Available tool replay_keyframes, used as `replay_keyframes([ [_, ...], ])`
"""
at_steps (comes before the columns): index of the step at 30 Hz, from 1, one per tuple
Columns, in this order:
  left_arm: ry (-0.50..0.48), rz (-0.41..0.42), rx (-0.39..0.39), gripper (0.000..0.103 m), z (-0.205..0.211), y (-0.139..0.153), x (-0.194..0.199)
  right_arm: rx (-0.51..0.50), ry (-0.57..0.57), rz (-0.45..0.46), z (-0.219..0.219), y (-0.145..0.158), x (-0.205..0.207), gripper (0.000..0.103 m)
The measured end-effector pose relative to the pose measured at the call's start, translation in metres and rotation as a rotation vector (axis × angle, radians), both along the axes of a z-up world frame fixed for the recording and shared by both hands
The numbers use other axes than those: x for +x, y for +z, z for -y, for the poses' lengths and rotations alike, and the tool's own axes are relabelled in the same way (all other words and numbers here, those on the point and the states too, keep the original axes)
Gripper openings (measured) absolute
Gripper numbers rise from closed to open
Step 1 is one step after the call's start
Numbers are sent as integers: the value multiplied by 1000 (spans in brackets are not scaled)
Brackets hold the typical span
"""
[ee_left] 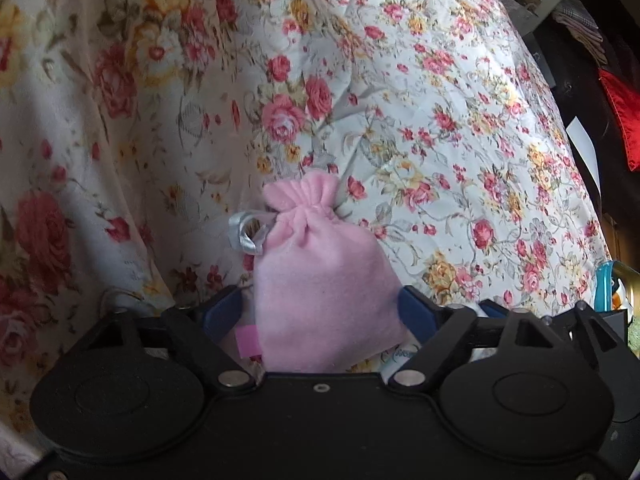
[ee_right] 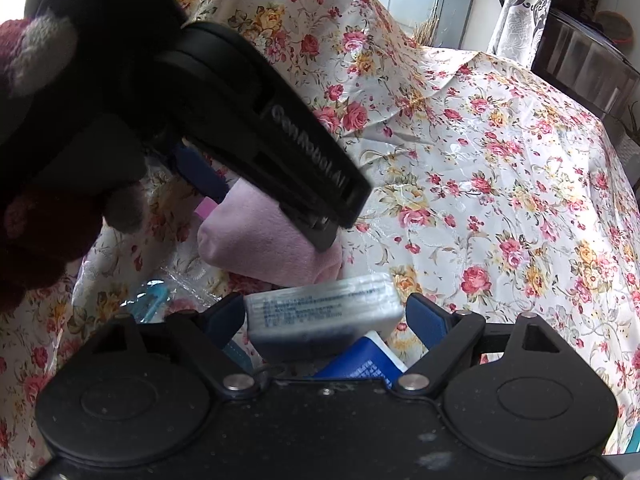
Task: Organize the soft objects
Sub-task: 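Lift the pink pouch with the left tool while the right tool lifts the white pack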
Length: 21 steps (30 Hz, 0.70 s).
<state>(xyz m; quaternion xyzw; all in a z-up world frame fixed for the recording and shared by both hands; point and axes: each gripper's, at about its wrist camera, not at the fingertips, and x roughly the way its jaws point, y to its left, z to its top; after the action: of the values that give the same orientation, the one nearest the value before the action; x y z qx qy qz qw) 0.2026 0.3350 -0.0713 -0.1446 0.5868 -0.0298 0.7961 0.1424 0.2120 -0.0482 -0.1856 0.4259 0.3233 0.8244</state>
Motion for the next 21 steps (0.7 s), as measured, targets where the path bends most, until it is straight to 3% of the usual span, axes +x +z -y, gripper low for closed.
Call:
replay_keyframes([
  [15,-4,-13,-7,84,2,-3,0,51,-15,-48,17,9,17,88],
  [21,-13,-10,-3,78,3,-4,0,-46,56,30,4,-1,3,87],
])
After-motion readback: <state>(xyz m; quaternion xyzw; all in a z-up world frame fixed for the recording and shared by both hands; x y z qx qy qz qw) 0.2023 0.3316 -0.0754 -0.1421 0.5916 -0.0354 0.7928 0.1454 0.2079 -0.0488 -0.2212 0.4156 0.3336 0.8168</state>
